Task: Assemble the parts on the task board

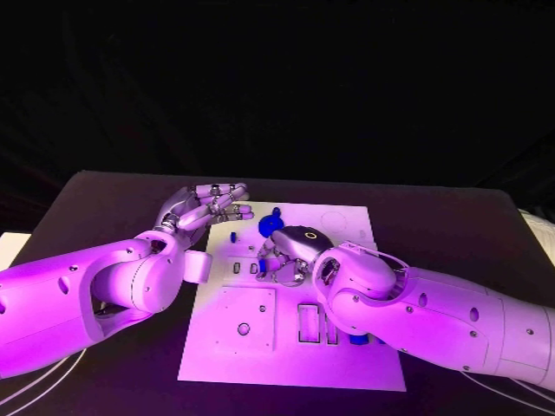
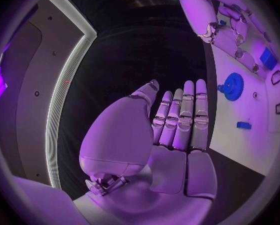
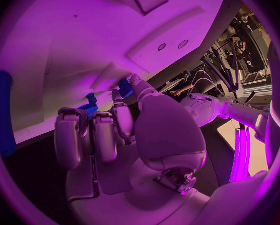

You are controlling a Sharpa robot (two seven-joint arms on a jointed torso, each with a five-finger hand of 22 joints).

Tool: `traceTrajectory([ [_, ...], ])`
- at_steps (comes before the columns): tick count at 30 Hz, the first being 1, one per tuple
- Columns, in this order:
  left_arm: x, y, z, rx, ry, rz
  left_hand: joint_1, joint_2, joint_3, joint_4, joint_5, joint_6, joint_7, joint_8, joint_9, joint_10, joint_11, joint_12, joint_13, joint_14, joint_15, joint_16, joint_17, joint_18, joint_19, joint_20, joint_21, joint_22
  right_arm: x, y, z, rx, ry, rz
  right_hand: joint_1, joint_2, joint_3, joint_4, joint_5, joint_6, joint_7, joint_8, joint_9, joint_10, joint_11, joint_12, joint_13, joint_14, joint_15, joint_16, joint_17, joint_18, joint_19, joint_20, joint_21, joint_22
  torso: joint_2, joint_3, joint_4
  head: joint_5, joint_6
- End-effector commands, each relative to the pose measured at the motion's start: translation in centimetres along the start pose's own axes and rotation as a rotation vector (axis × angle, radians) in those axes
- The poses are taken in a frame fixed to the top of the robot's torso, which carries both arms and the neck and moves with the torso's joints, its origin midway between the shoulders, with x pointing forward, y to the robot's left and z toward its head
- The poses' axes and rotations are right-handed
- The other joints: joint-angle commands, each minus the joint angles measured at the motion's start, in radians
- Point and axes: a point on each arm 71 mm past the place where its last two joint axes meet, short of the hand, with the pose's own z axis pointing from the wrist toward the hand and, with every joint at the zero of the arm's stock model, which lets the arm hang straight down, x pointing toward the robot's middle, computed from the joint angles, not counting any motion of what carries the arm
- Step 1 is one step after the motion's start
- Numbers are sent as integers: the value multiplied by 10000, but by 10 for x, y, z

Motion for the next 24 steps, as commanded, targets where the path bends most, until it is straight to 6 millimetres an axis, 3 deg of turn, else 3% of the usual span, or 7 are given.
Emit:
traceTrajectory([
  [1,2,-1,0,93,139,-82,32,-28,6,-44,-53,25,69,-33,-7,11,58,-10,-12,-37,9,-66,11,98,30,27,-47,-9,-3,0,-2,-129,-646,245,-68,-74,-136,54,-63,-109,2,-43,-28,-72,-13,-54,384,847,76,-53,1737,-65,136,86,-67,359,2,3,8,0,-1],
  [8,-1,1,1,-105,147,87,-61,-26,22,-112,-58,84,2,-49,3,75,-19,14,-3,458,-137,147,189,128,436,-86,204,84,-13,5,-13,-1437,-1946,1075,-46,-277,-702,496,-54,-743,166,-90,-177,-339,130,-442,79,850,191,-40,1787,-22,40,186,-200,132,-14,9,-2,19,8],
  [14,-7,6,3,-738,374,930,-631,-190,-207,42,-78,543,-451,51,42,1513,-653,498,213,3401,-993,2107,1600,114,2686,-925,1893,884,-29,5,-29,-2944,-2347,2083,131,-223,-1290,891,-120,-1031,260,-70,-250,-446,222,-536,-14,835,278,-70,1762,-4,-4,273,-261,50,-87,21,-23,49,19],
  [16,-10,9,4,-1103,437,1345,-776,-186,-239,144,-81,731,-535,115,68,2075,-798,719,333,3923,-1136,2828,2178,125,3142,-1091,2348,1126,-37,3,-35,-3160,-2458,2336,179,-203,-1359,928,-120,-1039,263,-65,-253,-458,227,-547,-26,833,284,-77,1754,-1,-11,279,-270,36,-135,37,-37,66,14],
  [18,-13,13,4,-1652,566,1913,-821,-288,-249,176,-89,1046,-768,221,126,2746,-1043,1032,563,4288,-1387,6392,5690,95,3658,-1320,3200,1738,-46,-2,-41,-3240,-2517,2611,311,-126,-1409,943,-104,-1017,259,-48,-249,-474,225,-558,-41,829,284,-87,1743,1,-17,285,-279,25,-188,60,-52,98,-13],
  [21,-16,20,5,-2645,807,2986,-950,-309,-315,262,-94,1477,-1050,390,251,3681,-1387,1907,1265,4520,-1632,11122,10491,-408,4524,-1594,6482,5650,-63,-18,-51,-2901,-2516,3203,495,39,-1428,943,-56,-935,237,-13,-234,-521,205,-622,-100,807,272,-144,1658,16,-45,281,-321,-42,-275,95,-58,149,-52],
  [24,-18,23,7,-3733,1213,4118,-1394,-296,-609,574,-96,1722,-1272,605,442,3929,-1610,3241,2420,4587,-1741,13023,12523,-633,4714,-1720,7994,7446,-79,-37,-60,-2310,-2530,3772,591,168,-1449,950,3,-853,213,13,-219,-585,183,-724,-188,763,254,-253,1489,50,-115,268,-416,-207,-375,125,-81,202,-98],
])
